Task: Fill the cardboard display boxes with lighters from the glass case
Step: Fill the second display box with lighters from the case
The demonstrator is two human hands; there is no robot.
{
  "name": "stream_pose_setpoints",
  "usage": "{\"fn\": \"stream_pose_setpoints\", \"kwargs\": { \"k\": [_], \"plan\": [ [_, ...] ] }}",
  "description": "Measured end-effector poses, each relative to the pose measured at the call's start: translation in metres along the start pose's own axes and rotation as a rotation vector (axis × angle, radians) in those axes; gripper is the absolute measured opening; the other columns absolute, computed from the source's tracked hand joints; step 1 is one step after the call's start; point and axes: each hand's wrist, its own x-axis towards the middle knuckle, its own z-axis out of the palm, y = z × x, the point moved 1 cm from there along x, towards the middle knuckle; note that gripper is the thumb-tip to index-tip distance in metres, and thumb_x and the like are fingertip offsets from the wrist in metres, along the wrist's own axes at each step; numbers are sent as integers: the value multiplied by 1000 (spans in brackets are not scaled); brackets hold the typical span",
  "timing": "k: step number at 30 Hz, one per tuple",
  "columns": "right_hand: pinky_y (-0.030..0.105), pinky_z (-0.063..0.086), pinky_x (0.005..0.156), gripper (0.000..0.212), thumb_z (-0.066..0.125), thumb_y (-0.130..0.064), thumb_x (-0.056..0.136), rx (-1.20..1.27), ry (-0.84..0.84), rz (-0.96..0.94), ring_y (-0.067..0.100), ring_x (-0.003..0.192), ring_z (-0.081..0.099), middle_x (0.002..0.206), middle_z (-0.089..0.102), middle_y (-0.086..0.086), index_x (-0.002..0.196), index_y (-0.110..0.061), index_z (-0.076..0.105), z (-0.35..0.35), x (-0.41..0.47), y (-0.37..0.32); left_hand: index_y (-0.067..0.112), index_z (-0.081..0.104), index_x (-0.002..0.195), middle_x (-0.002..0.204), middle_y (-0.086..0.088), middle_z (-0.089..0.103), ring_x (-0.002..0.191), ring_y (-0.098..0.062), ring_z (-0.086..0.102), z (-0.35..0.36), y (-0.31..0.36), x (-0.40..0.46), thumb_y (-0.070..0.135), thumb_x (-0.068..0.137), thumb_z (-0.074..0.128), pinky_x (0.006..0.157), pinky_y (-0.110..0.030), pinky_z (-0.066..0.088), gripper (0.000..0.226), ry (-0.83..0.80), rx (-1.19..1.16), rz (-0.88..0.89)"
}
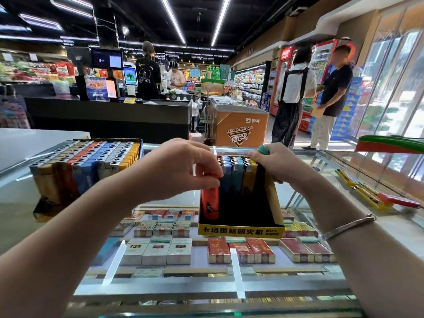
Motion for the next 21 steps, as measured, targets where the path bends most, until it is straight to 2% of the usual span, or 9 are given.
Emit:
{"fn": "stream_pose_setpoints", "kwargs": {
  "k": [4,7,11,13,17,21],
  "plan": [
    [18,29,33,30,52,-29,94,18,0,-13,8,37,32,52,32,-2,70,-14,45,0,-2,-2,27,70,88,74,28,55,70,0,60,-1,1,-5,24,76,70,66,-15,51,13,33,101,24],
    [18,28,33,29,51,-30,94,33,-1,-10,7,34,30,51,31,-2,71,-13,44,0,-3,-2,22,74,88,74,30,50,63,4,56,-1,5,-4,23,77,72,62,-11,48,12,43,197,76],
    [19,28,33,29,51,-30,95,33,-2,-5,8,34,32,51,33,-2,72,-13,45,1,-2,-1,22,75,91,80,20,59,65,1,54,-2,4,-4,20,78,73,62,-13,45,13,38,299,137],
    [18,28,33,30,51,-29,95,48,-10,-5,7,34,31,51,33,-2,71,-13,45,1,-2,0,22,74,91,86,13,64,69,-3,57,2,2,-4,22,78,73,62,-20,50,13,25,307,136],
    [17,28,34,29,51,-29,95,63,-26,-5,8,36,32,53,35,0,72,-12,46,0,-2,0,33,70,86,99,17,58,88,-4,59,7,-9,-4,26,78,70,79,-26,52,11,-14,90,4],
    [19,30,35,28,53,-29,94,62,-20,-3,9,39,35,56,37,2,72,-11,48,-1,-3,0,44,64,79,95,18,61,93,-3,59,7,-16,-4,23,75,70,85,-26,50,22,-61,-169,-115]
  ]
}}
